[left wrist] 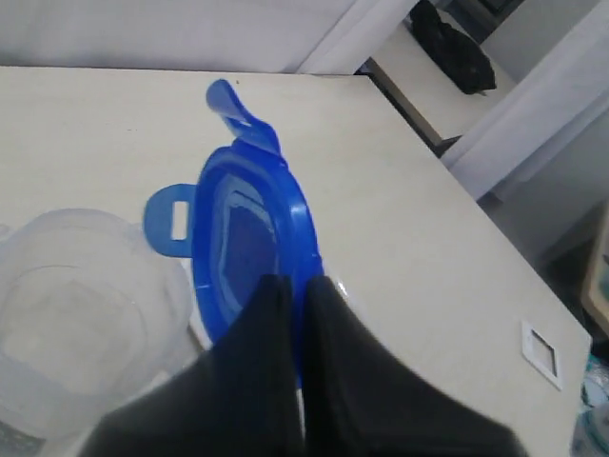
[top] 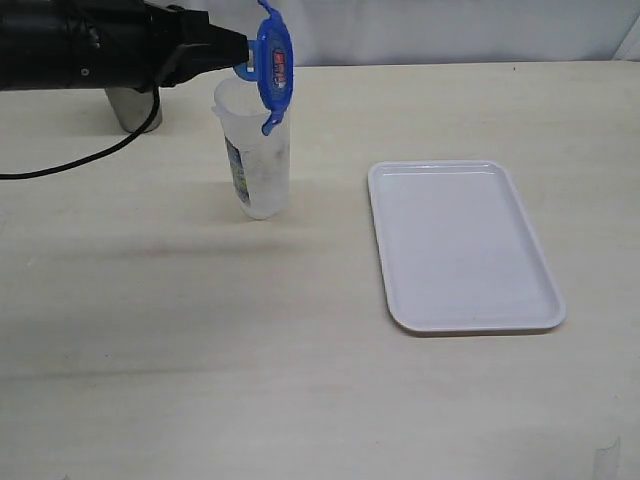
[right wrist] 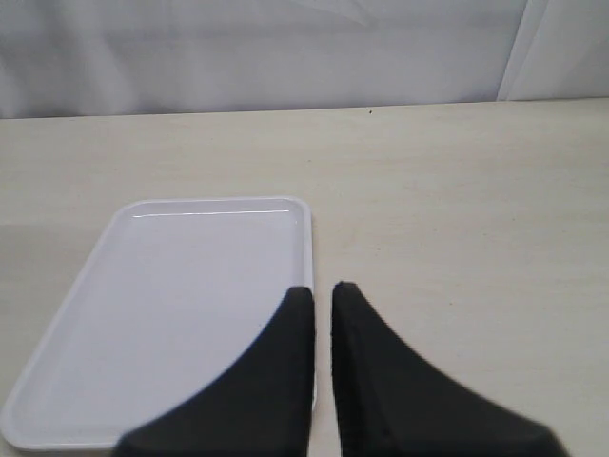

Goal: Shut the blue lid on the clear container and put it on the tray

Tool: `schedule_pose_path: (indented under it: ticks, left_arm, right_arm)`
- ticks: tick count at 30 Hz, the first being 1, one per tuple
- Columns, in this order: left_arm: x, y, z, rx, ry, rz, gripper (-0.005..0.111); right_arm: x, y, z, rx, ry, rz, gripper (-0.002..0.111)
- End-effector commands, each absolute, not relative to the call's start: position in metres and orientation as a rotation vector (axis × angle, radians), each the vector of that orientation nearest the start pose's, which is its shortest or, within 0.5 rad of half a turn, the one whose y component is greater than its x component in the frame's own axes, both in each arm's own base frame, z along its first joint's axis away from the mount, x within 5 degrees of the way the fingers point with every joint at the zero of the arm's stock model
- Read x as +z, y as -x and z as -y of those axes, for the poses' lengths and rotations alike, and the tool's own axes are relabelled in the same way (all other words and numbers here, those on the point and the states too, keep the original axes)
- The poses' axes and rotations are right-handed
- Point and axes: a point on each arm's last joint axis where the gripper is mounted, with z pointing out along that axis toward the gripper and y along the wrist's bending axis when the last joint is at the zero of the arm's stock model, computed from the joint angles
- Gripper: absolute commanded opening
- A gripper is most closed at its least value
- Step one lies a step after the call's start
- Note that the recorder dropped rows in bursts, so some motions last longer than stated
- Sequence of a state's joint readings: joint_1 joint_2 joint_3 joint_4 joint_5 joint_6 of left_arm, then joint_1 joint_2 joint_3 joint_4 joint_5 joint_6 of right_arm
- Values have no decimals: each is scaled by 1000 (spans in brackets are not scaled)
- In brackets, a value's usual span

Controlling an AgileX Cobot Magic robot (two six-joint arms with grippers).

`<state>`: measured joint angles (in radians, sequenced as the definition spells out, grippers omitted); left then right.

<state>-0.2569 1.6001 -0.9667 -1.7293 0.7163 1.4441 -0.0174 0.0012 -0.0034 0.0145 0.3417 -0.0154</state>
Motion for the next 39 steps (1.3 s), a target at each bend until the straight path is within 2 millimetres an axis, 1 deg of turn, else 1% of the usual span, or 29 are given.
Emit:
schedule_pose_path:
  ticks: [1, 4, 7, 8, 12, 14, 15, 17, 18, 19, 20, 21, 24, 25, 26, 27, 28, 31, 33, 34, 35, 36, 39]
  left_arm:
    - [277, -303, 149, -1224, -488, -1909, 0]
    - [286, -297, 153, -1298, -566, -1844, 0]
    - [299, -292, 154, -1309, -626, -1775, 0]
    - [310, -287, 154, -1313, -693, -1734, 0]
    - [328, -270, 155, -1324, -883, -1645, 0]
    - [335, -261, 154, -1290, -967, -1589, 0]
    - [338, -252, 153, -1235, -1083, -1540, 0]
    - [341, -241, 150, -1126, -1256, -1450, 0]
    - [343, -237, 149, -1085, -1300, -1412, 0]
    - [346, -235, 149, -1051, -1328, -1378, 0]
    - [346, -234, 148, -1032, -1345, -1358, 0]
    - [345, -235, 148, -989, -1380, -1321, 0]
    - [340, -236, 147, -871, -1461, -1266, 0]
    - [339, -239, 146, -811, -1474, -1258, 0]
    - [338, -242, 146, -773, -1467, -1265, 0]
    - [337, -245, 145, -728, -1458, -1276, 0]
    - [336, -247, 145, -706, -1463, -1275, 0]
    - [335, -248, 144, -678, -1477, -1281, 0]
    - [335, -248, 144, -670, -1484, -1271, 0]
    - [335, -248, 144, -666, -1487, -1266, 0]
    - [335, -248, 144, -669, -1485, -1265, 0]
    - [335, -247, 144, -674, -1488, -1263, 0]
    - [335, -246, 145, -689, -1498, -1254, 0]
  right_arm:
    - [182, -53, 1, -8, -16, -1826, 7]
    - [182, -53, 1, -8, -16, -1826, 7]
    - [182, -53, 1, -8, -16, -1826, 7]
    - [182, -53, 1, -8, -16, -1826, 7]
    - [182, -53, 1, -8, -16, -1826, 7]
    - [182, -53, 1, -8, -16, -1826, 7]
    - [182, -53, 1, -8, -16, -1826, 7]
    - [182, -53, 1, -8, -16, -1826, 7]
    - [184, -54, 1, -25, -4, -1806, 7]
    - [192, -55, 3, -101, 49, -1720, 7]
    - [196, -56, 3, -128, 72, -1678, 7]
    - [205, -56, 2, -130, 82, -1576, 7]
    - [219, -55, 1, -62, 28, -1422, 7]
    - [230, -53, 1, -38, 10, -1291, 7]
    - [240, -50, 1, 39, -50, -1182, 7]
    - [247, -46, 3, 180, -165, -1080, 7]
    - [250, -45, 4, 263, -220, -1040, 7]
    - [272, -41, -2, 231, -116, -1009, 7]
    - [297, -43, -6, 302, -96, -994, 7]
    - [312, -46, -8, 323, -78, -995, 10]
    - [329, -51, -10, 328, -59, -1014, 14]
    - [340, -60, -11, 316, -40, -1061, 18]
    - [385, -86, -8, 249, -59, -1208, 38]
